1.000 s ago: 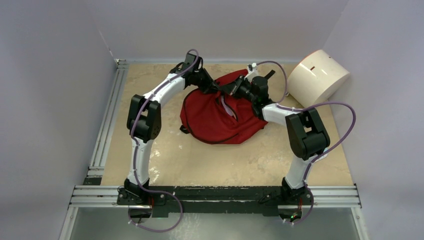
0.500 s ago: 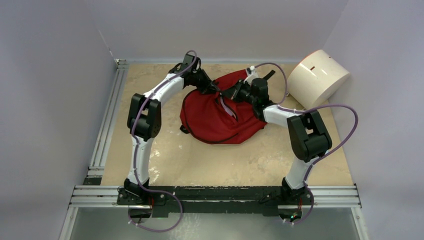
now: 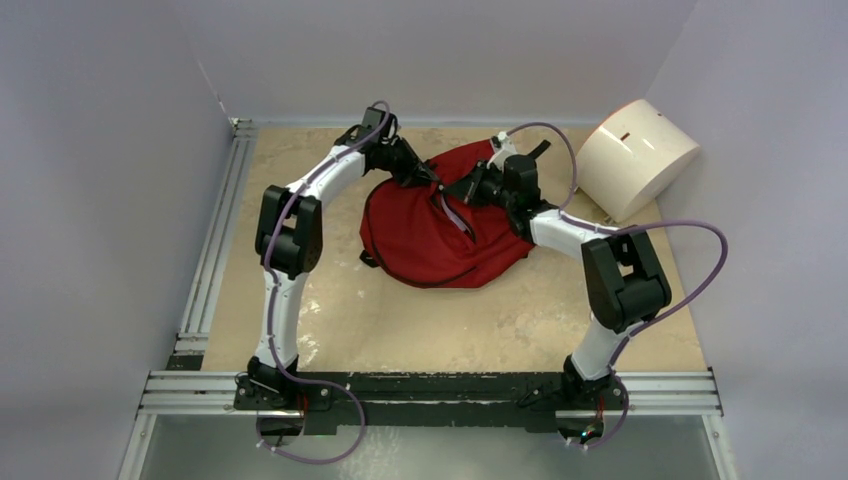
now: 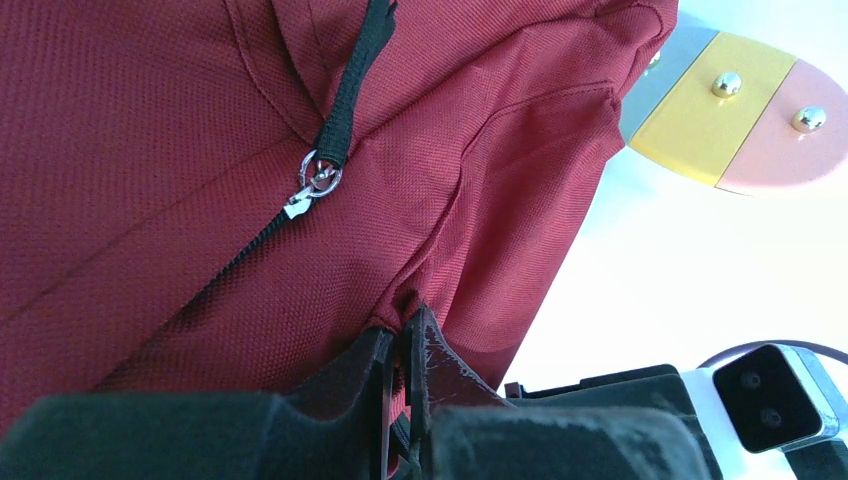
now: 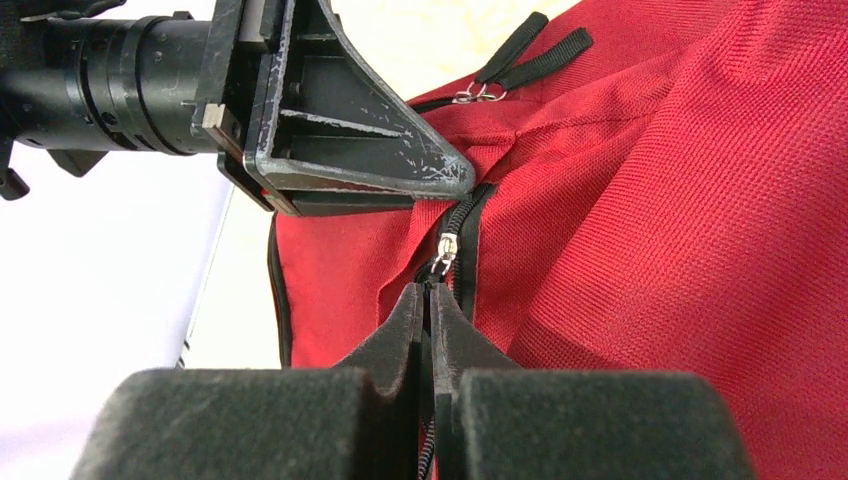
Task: Pack the student bag
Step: Zip the student bag at the center of the board.
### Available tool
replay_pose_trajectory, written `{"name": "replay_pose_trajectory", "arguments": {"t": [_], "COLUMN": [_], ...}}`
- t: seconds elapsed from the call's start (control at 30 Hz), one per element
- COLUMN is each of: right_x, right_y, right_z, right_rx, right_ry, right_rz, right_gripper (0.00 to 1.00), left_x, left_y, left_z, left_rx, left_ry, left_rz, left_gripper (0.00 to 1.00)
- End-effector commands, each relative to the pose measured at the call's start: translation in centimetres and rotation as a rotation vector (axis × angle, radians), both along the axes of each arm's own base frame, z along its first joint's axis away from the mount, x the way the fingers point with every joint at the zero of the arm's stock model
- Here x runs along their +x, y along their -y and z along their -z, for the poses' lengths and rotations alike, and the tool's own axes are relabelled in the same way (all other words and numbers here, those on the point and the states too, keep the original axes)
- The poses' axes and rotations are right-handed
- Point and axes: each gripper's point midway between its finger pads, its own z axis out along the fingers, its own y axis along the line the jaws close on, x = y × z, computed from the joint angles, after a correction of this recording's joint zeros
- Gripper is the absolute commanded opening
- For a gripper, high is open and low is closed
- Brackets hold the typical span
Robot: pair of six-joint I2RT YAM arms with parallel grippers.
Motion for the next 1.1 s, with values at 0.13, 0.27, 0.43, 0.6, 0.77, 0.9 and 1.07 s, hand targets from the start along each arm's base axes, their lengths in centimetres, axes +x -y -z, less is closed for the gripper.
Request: {"name": "replay_pose_trajectory", "arguments": {"t": [0.13, 0.27, 0.43, 0.6, 0.77, 0.9, 1.07], "right_x": [-1.9, -1.9, -1.3, -0.4, 0.3, 0.8, 1.0], "right_y": [-0.6, -0.7, -0.6, -1.0, -1.3, -1.5, -1.7], "right_z": [-1.9, -1.8, -1.5, -1.9, -2.6, -2.8, -2.9], "right_rx": [0.002, -0.005, -0.033, -0.023, -0.013, -0.012, -0.008], "right_ry": [0.029, 0.029, 0.032, 0.039, 0.055, 0.062, 0.064], "right_rz": [-0.091, -0.102, -0.093, -0.096, -0.095, -0.096, -0.1], "right_gripper": [0.0, 0.0, 0.0, 0.0, 0.0, 0.0, 0.0], "left_x": [4.4, 4.2, 3.9, 3.5, 2.1, 0.7, -0.2], "left_y": [-3.1, -2.8, -2.3, -2.0, -2.4, -2.1, -0.8], "left_z": [-1.3, -1.5, -2.4, -3.7, -3.6, -3.7, -3.9], "left_rx": [0.004, -0.019, -0.068, -0.093, -0.044, -0.009, 0.013], "left_ry": [0.105, 0.11, 0.119, 0.13, 0.124, 0.137, 0.172], "left_rz": [-0.101, -0.073, -0.04, -0.013, 0.01, 0.03, 0.058], "left_gripper": [0.0, 0.0, 0.25, 0.32, 0.33, 0.33, 0.33]}}
